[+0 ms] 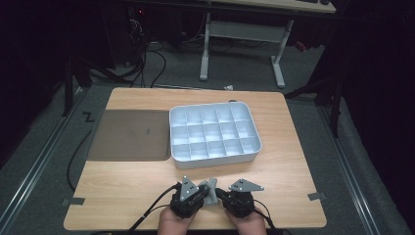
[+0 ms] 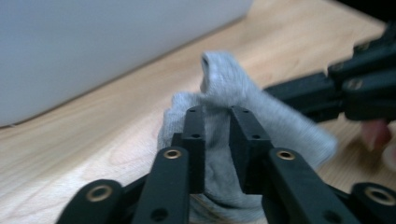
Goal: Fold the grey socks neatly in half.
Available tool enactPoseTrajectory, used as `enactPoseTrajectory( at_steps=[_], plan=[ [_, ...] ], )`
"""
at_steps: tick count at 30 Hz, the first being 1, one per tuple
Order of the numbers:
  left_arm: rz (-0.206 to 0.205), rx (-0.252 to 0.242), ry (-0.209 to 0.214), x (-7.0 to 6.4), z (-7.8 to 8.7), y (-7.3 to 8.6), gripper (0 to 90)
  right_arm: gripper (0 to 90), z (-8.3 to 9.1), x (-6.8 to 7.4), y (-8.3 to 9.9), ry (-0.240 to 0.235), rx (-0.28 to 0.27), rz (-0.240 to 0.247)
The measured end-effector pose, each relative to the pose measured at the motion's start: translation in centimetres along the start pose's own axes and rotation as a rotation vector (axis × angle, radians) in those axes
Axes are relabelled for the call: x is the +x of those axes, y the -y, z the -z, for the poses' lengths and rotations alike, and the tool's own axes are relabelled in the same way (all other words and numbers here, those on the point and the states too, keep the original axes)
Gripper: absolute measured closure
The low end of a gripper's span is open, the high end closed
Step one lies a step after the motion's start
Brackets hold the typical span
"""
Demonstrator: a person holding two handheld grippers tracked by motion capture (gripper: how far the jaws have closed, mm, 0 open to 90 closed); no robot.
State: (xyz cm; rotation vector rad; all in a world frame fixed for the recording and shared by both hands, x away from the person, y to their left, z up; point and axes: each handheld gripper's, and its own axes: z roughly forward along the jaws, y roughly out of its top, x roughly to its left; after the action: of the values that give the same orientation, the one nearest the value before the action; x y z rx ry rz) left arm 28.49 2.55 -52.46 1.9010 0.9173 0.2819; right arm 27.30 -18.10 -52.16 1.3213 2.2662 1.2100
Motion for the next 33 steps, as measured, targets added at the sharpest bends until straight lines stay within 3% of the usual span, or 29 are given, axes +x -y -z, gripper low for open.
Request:
enactPoseTrajectory(
  at_steps=[6, 9, 12, 14, 26, 33],
  plan=[
    [0.028, -0.05, -0.014, 1.6, 2.2, -0.7, 72.6, 88.8, 0.0, 0.0, 0.0, 0.0, 0.001, 0.0],
    [0.03, -0.003, -0.04, 2.5, 2.4, 0.1, 78.3, 88.6, 0.0, 0.0, 0.0, 0.001, 0.0, 0.001],
    [0.031, 0.077, -0.043, 2.9, 1.7, 1.0, 81.3, 88.6, 0.0, 0.0, 0.1, 0.0, -0.001, -0.002],
    [0.018, 0.122, -0.035, 2.6, 1.0, 1.2, 81.5, 88.6, 0.1, 0.0, 0.1, -0.001, -0.002, 0.001],
    [-0.053, 0.144, -0.005, 0.8, 0.4, 1.0, 83.0, 88.7, 0.5, 0.2, 0.1, -0.001, -0.016, 0.0],
    [-0.07, 0.151, 0.009, -0.2, 0.0, 0.9, 83.1, 88.9, 0.7, 0.4, 0.0, -0.002, -0.033, 0.01]
  ],
)
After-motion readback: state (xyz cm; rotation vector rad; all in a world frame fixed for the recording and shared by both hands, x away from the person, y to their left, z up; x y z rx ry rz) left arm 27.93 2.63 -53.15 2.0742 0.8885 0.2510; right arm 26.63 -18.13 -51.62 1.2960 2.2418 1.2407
